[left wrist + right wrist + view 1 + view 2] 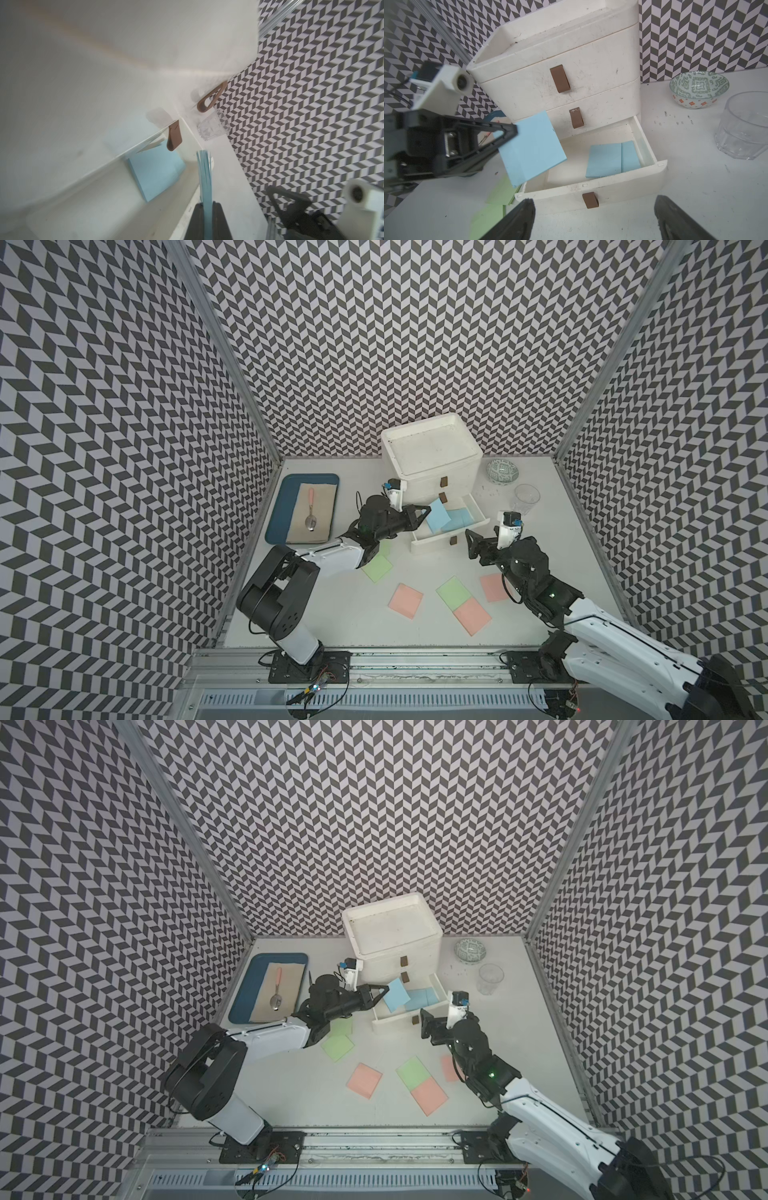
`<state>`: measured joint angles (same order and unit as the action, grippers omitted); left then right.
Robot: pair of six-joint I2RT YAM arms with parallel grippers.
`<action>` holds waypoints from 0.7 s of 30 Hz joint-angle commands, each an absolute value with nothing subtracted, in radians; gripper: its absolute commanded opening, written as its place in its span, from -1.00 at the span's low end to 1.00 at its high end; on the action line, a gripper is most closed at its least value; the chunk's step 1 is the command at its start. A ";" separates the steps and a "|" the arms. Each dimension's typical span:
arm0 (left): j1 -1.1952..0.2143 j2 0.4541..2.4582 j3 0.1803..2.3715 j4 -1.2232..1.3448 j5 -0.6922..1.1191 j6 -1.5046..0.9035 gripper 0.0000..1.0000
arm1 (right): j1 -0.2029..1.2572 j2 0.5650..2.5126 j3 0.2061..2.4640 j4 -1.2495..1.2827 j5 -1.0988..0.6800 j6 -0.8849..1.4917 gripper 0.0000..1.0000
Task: Please put the sticky notes in the drawer by color
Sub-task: Place the sticky notes in the drawer.
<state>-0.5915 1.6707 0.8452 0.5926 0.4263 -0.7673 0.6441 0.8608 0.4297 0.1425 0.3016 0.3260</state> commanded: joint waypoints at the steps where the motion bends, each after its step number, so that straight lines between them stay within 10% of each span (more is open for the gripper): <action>1: -0.629 1.729 0.915 0.604 0.367 -0.680 -1.00 | 0.634 0.855 0.425 0.202 0.314 0.337 0.88; 12: -0.719 1.723 0.958 0.493 0.094 -0.536 -0.84 | 0.628 0.882 0.420 0.220 0.269 0.328 0.88; 21: -0.730 1.700 0.996 0.392 0.039 -0.480 -0.19 | 0.626 0.913 0.422 0.227 0.246 0.326 0.89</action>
<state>-0.7261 1.7489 0.9680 0.4412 0.0872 -0.5259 0.6315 0.8997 0.4286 0.1711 0.2634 0.3256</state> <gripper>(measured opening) 0.397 0.942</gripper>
